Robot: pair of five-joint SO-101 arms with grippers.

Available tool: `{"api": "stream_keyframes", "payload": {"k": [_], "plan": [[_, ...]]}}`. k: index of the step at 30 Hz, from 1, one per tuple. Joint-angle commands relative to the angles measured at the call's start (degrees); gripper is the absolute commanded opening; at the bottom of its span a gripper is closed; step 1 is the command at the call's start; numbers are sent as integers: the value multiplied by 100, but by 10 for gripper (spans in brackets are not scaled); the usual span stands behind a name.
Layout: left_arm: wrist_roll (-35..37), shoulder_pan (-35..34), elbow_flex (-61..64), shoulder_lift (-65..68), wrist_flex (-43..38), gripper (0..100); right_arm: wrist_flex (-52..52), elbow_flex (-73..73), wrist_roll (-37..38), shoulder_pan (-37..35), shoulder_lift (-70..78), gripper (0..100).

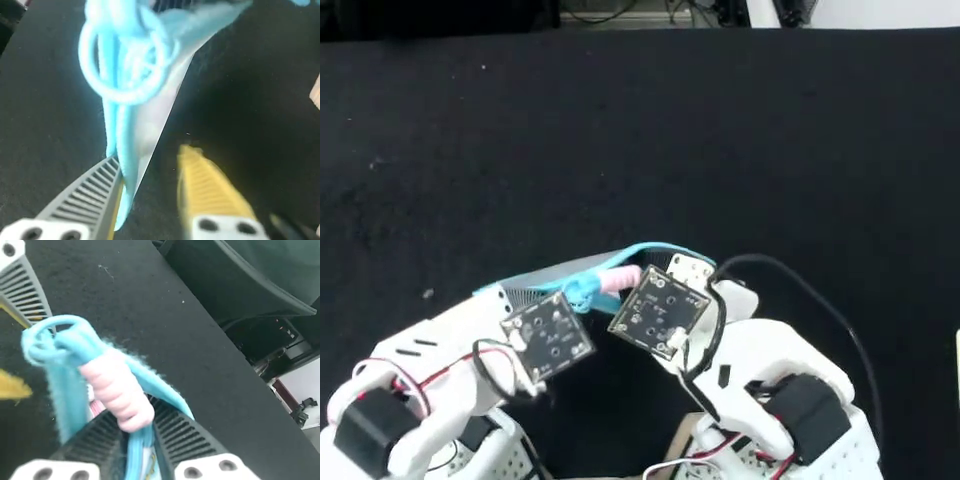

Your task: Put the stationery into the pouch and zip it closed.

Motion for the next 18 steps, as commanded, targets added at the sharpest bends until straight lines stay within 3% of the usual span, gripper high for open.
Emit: {"api": "stream_keyframes", "payload": {"k": [1,8,18], "plan": [[-229,-163,75,-273,0,233,-114,66,-9,-132,347,11],[-791,-1525,57,-281,-826,236,44,57,-9,-413,347,11],[-1363,-1657,-1077,176,-1011,236,53,75,-18,-413,365,11]]}}
